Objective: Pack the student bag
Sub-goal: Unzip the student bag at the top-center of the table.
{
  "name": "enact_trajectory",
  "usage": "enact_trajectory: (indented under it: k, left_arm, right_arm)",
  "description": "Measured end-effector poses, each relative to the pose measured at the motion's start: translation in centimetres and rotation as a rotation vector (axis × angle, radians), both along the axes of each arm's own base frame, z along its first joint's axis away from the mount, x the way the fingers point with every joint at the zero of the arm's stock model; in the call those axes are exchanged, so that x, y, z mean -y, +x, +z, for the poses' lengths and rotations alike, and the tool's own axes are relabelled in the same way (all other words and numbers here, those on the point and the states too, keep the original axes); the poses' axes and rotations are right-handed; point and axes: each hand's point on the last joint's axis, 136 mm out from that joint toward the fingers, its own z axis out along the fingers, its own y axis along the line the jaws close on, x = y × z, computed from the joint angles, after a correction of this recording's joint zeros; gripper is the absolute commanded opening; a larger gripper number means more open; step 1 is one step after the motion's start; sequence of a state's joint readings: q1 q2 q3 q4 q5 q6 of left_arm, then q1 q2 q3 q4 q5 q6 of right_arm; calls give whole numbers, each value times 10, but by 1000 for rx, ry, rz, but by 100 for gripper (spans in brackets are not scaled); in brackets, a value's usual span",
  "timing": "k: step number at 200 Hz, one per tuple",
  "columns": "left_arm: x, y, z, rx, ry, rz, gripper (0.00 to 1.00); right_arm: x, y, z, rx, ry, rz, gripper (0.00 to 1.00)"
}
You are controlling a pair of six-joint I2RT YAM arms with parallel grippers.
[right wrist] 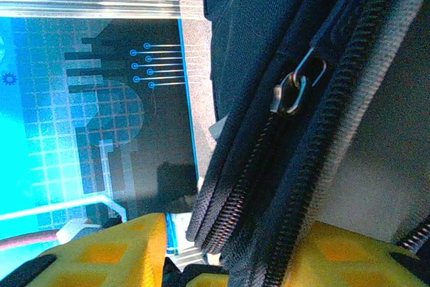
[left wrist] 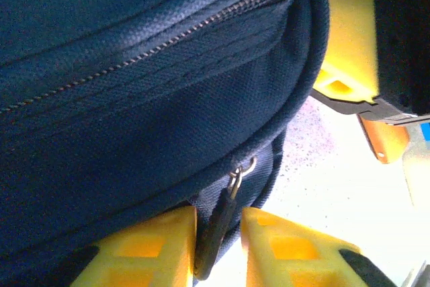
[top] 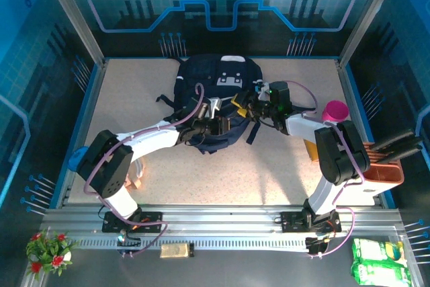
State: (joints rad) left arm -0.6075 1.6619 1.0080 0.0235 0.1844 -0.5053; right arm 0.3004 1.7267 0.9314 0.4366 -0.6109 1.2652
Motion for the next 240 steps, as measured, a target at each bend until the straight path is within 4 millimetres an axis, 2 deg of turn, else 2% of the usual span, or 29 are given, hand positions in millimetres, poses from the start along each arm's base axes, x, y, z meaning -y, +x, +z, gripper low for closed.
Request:
enact_trajectory:
  k: [24, 43, 80, 103, 132, 147, 159, 200, 240]
  left_arm:
    - [-3, 1, -2, 15, 37, 4, 6]
    - [-6, 0, -2, 27, 67, 4, 1]
    - [-20, -6, 1, 37, 106, 25, 0]
    - [-43, -13, -11, 13, 134, 61, 0]
    - [-85, -17, -26, -27, 159, 143, 0]
    - [-103, -15, -28, -33, 160, 183, 0]
    - [-109, -14, -27, -33, 162, 192, 0]
    - [-96, -20, -21, -10, 160, 105, 0]
    - [-46, -29, 12, 90, 162, -58, 0]
  right_arm:
    - [0, 0, -1, -4, 1, -2, 36]
    - [1, -1, -3, -5, 5, -9, 26]
    - [6, -4, -12, 6, 20, -43, 16]
    - [9, -5, -14, 12, 30, -55, 15]
    - [15, -6, -17, 12, 27, -71, 15]
    - [21, -7, -17, 10, 24, -86, 15]
    - [24, -7, -18, 9, 23, -96, 17]
    - [33, -8, -15, -2, 40, -141, 37]
    - [37, -10, 7, 23, 37, -203, 41]
